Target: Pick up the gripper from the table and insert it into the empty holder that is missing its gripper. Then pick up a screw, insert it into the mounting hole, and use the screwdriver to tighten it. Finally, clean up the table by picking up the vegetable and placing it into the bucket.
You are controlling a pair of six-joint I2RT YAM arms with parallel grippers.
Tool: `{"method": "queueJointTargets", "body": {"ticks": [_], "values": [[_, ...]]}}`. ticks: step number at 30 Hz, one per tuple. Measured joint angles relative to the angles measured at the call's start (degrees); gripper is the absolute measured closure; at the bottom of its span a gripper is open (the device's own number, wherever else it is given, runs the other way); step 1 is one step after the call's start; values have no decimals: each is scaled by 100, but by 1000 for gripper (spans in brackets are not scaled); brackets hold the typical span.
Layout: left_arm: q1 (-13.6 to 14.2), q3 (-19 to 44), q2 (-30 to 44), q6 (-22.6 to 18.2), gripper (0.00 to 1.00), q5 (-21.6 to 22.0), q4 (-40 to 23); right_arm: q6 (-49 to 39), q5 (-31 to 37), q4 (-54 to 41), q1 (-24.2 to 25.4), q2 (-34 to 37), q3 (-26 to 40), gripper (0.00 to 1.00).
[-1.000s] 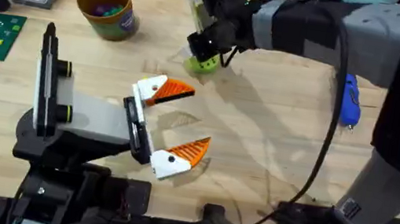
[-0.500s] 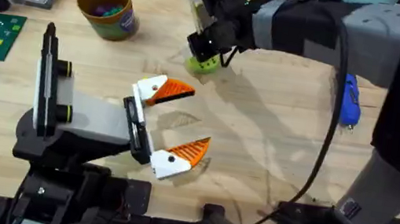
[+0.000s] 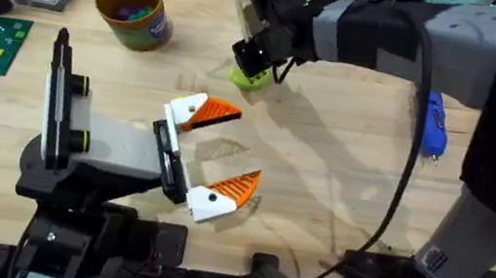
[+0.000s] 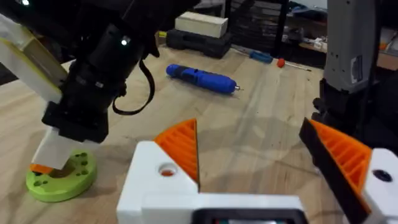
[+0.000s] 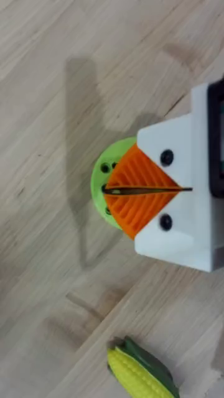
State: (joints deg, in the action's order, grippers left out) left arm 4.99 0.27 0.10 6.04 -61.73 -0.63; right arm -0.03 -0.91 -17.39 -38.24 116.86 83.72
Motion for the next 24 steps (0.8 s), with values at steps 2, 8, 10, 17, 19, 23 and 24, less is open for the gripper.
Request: {"method": "queueJointTargets", "body": {"ticks": [2,8,10,17,19,23,24], "values": [[0,0,0,0,10,0,-2,0,0,0,0,0,0,999],[0,0,0,0,10,2,-2,2,0,0,0,0,0,999],[0,0,0,0,10,2,0,0,0,0,0,0,0,999],[0,0,0,0,10,0,-2,2,0,0,0,0,0,999],[0,0,0,0,10,0,-2,2,0,2,0,0,0,999],[0,0,0,0,10,0,-2,2,0,-11,0,-21,0,999],[0,0,0,0,10,0,-2,2,0,-15,0,-46,0,999]]}}
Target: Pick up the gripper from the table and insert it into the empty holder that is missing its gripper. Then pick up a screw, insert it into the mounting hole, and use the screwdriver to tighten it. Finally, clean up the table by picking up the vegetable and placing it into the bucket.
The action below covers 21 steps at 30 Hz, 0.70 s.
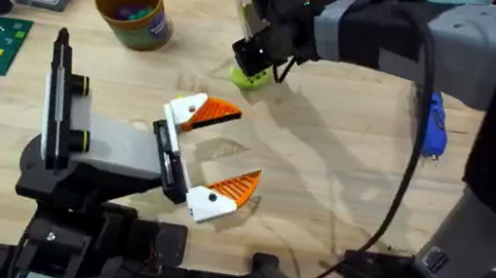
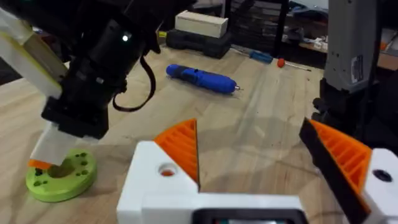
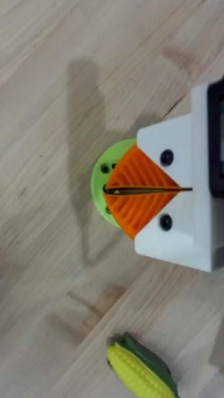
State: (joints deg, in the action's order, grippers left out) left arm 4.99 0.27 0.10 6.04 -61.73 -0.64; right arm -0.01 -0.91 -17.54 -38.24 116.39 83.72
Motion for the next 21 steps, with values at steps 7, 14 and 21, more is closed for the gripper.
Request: {"method": "queueJointTargets", "body": {"ticks": [7,14,21], "values": [[0,0,0,0,10,0,0,0,0,0,0,-469,0,999],[0,0,0,0,10,0,0,24,0,-4,0,-738,0,943],[0,0,0,0,10,0,0,-2,0,-57,-6,-718,0,662]]}}
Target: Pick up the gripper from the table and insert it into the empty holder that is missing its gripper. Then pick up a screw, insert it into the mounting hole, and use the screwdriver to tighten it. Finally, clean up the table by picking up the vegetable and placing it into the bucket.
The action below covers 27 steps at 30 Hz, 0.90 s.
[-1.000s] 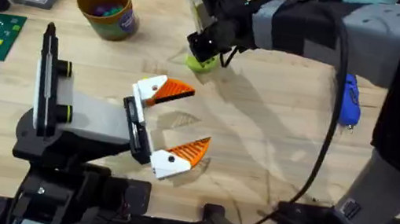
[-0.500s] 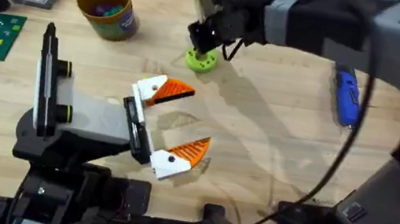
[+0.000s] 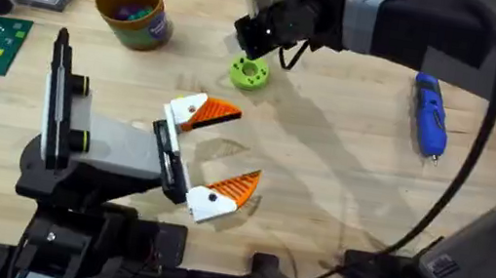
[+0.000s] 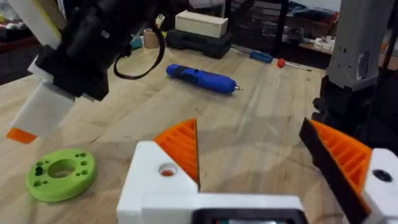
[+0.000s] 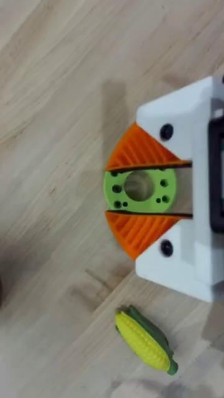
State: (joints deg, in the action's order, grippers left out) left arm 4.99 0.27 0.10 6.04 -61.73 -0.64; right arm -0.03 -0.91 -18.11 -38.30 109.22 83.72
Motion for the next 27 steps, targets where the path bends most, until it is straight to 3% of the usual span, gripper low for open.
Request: {"method": "queueJointTargets", "body": {"ticks": [12,27], "values": [[0,0,0,0,10,0,0,0,0,10,-27,834,0,673],[0,0,0,0,10,0,0,0,-2,231,-27,882,0,671]]}}
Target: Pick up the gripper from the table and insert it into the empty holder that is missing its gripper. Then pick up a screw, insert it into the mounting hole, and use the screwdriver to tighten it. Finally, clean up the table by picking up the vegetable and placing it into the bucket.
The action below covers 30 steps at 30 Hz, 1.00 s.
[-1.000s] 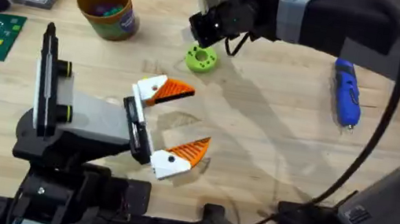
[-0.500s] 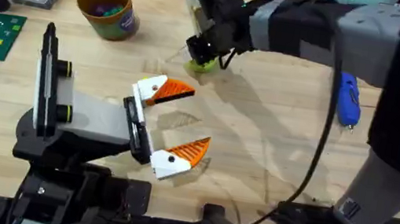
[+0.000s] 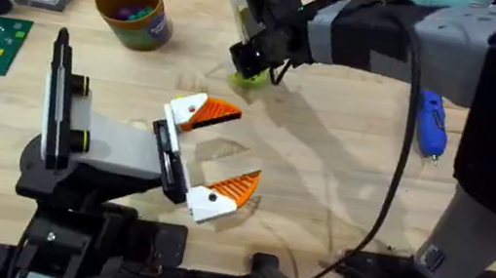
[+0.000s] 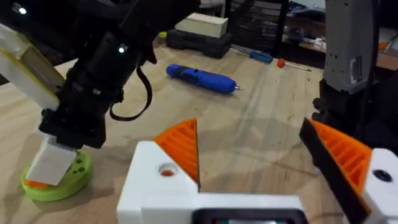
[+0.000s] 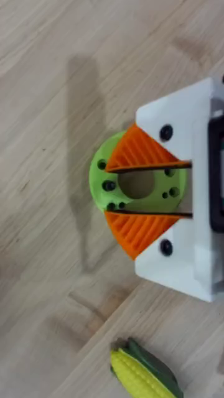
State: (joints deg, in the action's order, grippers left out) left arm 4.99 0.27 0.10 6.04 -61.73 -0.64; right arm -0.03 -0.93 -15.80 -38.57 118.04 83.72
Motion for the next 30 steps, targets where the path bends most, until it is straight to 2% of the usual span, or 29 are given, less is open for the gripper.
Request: {"method": "queueJointTargets", "body": {"ticks": [30], "values": [[0,0,0,0,10,0,0,0,3,303,0,101,0,673]]}}
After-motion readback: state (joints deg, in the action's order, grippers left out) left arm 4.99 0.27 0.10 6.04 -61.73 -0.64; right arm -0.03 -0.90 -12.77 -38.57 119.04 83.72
